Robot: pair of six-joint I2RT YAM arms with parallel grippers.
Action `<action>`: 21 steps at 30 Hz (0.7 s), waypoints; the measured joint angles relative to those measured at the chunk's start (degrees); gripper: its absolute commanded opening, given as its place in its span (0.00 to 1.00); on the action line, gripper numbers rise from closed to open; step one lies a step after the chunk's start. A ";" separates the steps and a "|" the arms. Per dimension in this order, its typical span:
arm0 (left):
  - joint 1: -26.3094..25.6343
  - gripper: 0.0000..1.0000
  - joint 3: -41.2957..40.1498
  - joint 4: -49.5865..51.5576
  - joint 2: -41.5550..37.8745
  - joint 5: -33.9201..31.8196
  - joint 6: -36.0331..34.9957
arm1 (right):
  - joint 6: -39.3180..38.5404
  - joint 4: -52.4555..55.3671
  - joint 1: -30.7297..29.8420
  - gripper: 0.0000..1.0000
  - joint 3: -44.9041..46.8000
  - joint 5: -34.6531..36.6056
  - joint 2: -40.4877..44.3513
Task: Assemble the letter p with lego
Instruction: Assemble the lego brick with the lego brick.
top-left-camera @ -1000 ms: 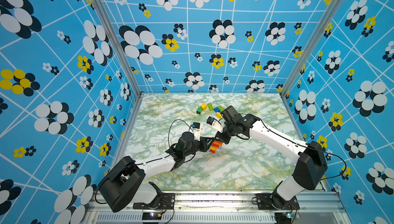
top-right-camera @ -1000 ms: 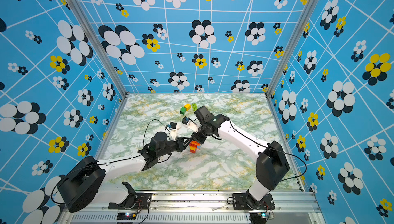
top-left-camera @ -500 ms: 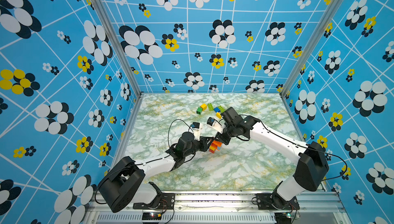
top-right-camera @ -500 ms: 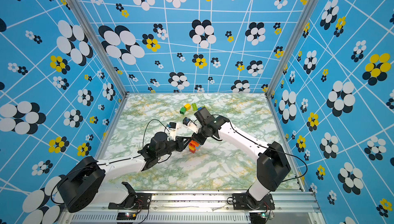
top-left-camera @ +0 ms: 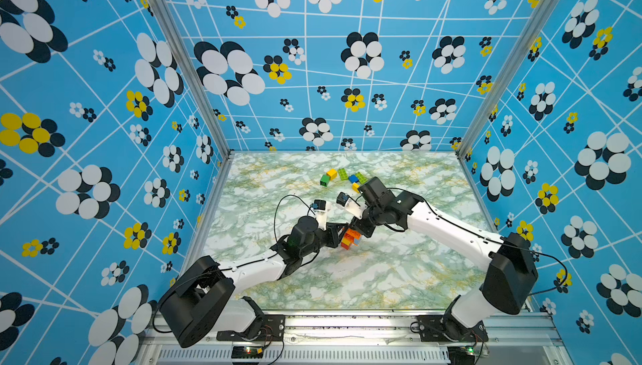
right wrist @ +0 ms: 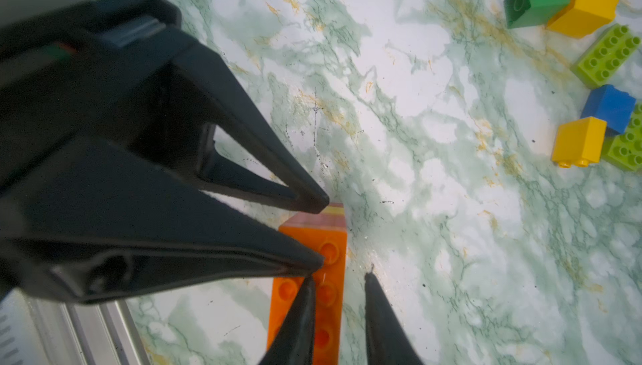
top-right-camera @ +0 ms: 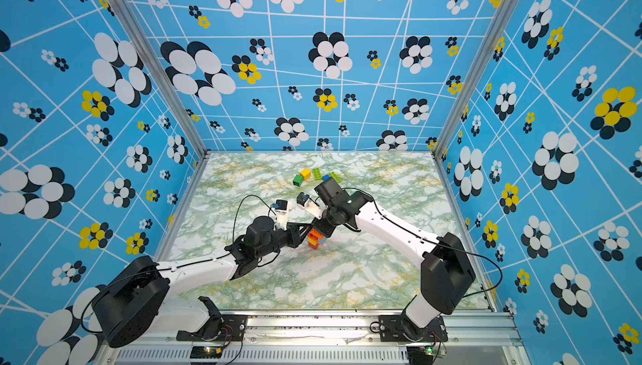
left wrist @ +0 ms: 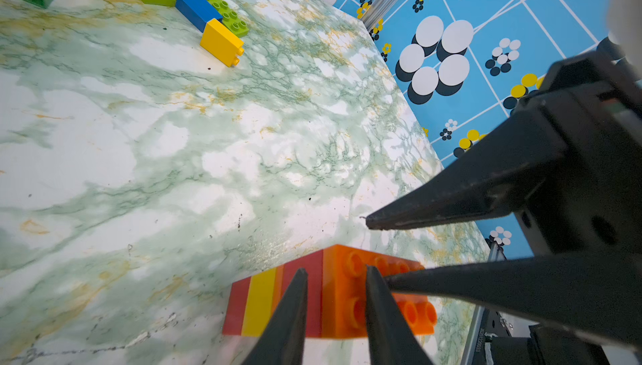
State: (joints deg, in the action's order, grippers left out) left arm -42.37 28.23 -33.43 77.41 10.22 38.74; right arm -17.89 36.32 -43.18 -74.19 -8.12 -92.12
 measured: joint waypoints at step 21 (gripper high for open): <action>-0.11 0.31 0.87 1.14 0.04 -0.13 -0.46 | 7.08 1.49 0.07 0.53 -2.12 2.43 0.57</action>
State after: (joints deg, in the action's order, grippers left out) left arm -42.48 29.10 -32.29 77.45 10.09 38.28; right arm -10.81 37.80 -43.11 -76.31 -5.69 -91.55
